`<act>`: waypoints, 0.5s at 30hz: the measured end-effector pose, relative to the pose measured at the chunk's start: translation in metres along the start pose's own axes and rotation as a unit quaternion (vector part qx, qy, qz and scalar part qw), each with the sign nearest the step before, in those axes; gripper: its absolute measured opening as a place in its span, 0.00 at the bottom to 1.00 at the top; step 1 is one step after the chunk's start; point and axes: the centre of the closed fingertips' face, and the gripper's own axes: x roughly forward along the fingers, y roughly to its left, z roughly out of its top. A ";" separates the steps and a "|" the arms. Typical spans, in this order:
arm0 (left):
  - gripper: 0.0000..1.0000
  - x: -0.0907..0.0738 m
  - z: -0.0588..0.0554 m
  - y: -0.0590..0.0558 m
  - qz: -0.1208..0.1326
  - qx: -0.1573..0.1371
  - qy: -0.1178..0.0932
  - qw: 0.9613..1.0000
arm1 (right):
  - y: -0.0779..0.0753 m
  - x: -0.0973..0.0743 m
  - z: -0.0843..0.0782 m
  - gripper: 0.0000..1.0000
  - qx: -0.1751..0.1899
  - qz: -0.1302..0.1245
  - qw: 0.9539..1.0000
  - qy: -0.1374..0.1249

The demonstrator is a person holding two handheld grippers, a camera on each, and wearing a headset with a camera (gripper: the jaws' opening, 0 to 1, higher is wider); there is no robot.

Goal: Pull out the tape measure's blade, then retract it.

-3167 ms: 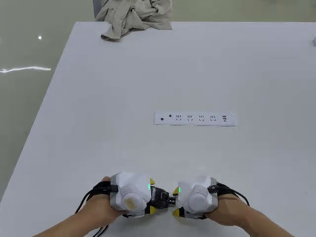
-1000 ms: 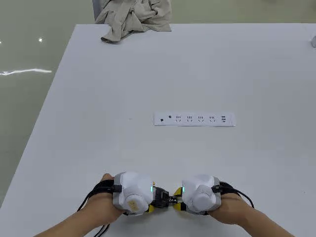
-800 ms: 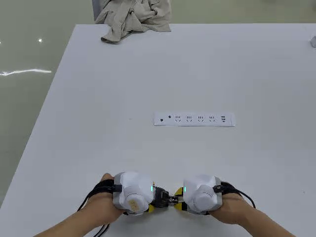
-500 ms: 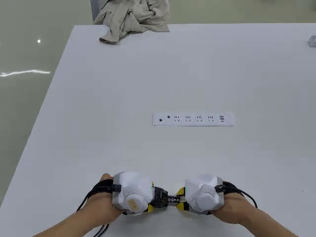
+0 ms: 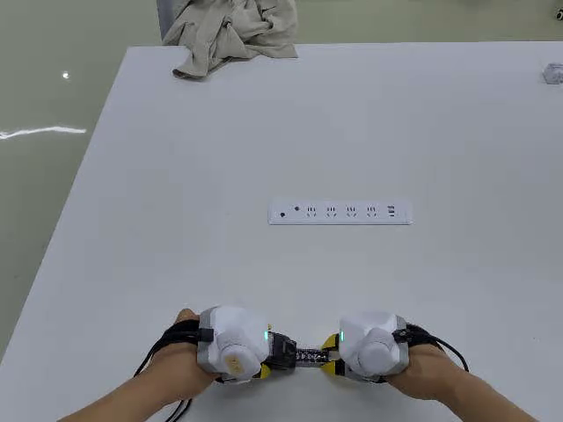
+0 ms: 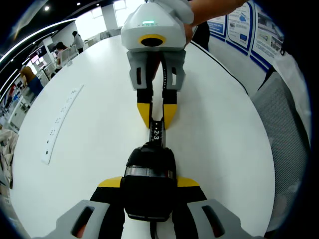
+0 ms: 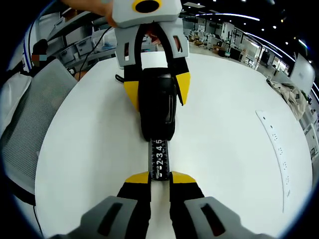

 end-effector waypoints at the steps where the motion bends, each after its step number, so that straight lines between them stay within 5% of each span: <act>1: 0.34 0.000 0.000 0.000 0.000 0.000 0.000 1.000 | 0.000 -0.001 -0.001 0.12 0.000 0.000 1.000 0.000; 15: 0.34 0.001 -0.001 0.000 -0.001 0.002 0.003 1.000 | 0.000 -0.008 -0.009 0.12 0.004 -0.004 1.000 0.001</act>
